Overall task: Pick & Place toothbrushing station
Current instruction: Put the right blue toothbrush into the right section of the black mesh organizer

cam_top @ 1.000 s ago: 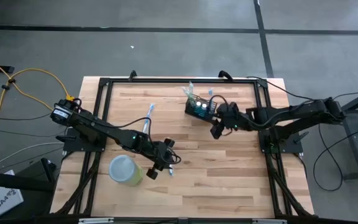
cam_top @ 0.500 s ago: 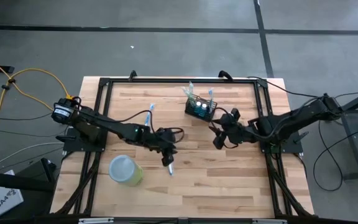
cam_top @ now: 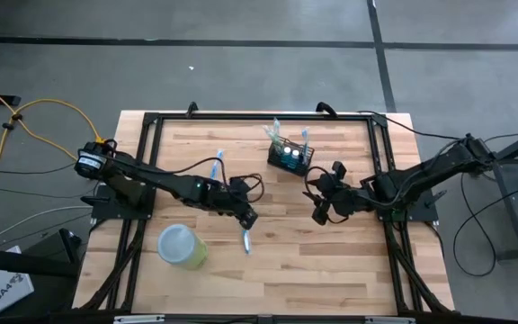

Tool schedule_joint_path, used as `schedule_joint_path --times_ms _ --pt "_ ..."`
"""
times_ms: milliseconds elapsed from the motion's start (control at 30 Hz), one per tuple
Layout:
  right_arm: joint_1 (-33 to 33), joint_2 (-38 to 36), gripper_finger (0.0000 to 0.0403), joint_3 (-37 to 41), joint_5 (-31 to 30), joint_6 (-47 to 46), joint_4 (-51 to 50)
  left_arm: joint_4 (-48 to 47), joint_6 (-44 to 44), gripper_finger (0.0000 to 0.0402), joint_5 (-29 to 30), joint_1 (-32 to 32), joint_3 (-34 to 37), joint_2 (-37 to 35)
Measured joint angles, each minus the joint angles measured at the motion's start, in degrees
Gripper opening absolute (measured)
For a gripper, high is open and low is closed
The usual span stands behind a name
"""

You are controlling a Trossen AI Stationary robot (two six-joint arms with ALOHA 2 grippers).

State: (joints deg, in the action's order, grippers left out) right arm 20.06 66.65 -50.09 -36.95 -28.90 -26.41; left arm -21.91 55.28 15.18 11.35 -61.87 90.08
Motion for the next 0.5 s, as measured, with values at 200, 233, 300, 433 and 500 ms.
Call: schedule_joint_path --times_ms 200,233,300,433,500 --pt "0.4 0.0 0.0152 0.0 2.7 2.2 -0.3 -5.4 11.0 0.0107 3.5 1.0 -1.9 0.0" --pt "0.4 0.0 0.0152 0.0 3.0 2.3 -0.6 -5.6 13.0 0.0107 3.7 1.2 -1.9 0.1" --pt "0.4 0.0 0.0152 0.0 3.4 3.2 -1.3 -5.6 16.6 0.0107 3.8 1.6 -1.9 0.8" --pt "0.4 0.0 0.0152 0.0 3.9 3.7 -2.7 -6.3 22.6 0.0107 3.9 1.7 -2.0 2.2" --pt "0.4 0.0 0.0152 0.0 3.9 3.8 -3.6 -6.9 25.0 0.0107 3.6 1.6 -1.9 3.2"
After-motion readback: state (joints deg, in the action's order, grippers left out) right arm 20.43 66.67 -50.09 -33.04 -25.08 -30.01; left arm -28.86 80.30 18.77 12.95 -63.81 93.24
